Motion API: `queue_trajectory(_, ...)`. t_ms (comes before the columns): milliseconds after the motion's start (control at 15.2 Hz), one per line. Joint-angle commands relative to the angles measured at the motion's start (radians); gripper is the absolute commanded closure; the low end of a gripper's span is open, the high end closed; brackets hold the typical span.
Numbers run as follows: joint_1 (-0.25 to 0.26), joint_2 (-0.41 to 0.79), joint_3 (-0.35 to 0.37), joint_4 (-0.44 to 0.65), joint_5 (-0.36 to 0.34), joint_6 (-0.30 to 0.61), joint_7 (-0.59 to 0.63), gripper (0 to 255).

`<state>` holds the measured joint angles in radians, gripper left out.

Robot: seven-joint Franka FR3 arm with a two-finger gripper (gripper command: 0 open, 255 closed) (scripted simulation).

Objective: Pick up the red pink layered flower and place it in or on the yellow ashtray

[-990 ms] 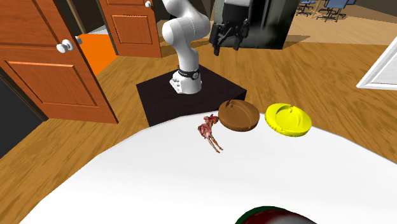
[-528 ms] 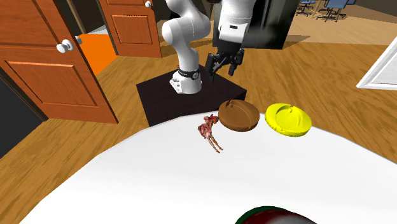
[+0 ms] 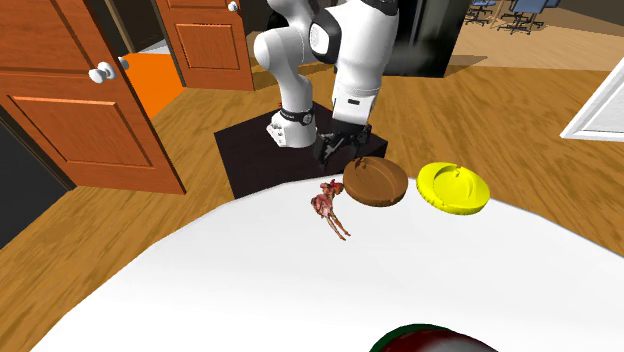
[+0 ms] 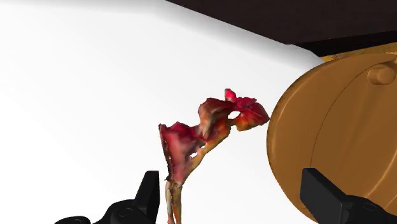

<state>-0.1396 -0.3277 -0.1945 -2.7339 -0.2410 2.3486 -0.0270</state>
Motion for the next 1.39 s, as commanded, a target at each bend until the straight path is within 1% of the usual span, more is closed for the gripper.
queue_trajectory(0, -0.011, 0.086, -0.012, 0.011, -0.021, 0.089, -0.001, 0)
queue_trajectory(198, -0.029, 0.219, -0.032, 0.038, -0.051, 0.213, -0.004, 0)
queue_trajectory(726, -0.041, 0.350, -0.045, 0.037, -0.068, 0.349, 0.003, 0)
queue_trajectory(1254, -0.041, 0.360, -0.045, 0.037, -0.069, 0.358, 0.004, 0)
queue_trajectory(1320, -0.041, 0.360, -0.045, 0.037, -0.069, 0.358, 0.004, 255)
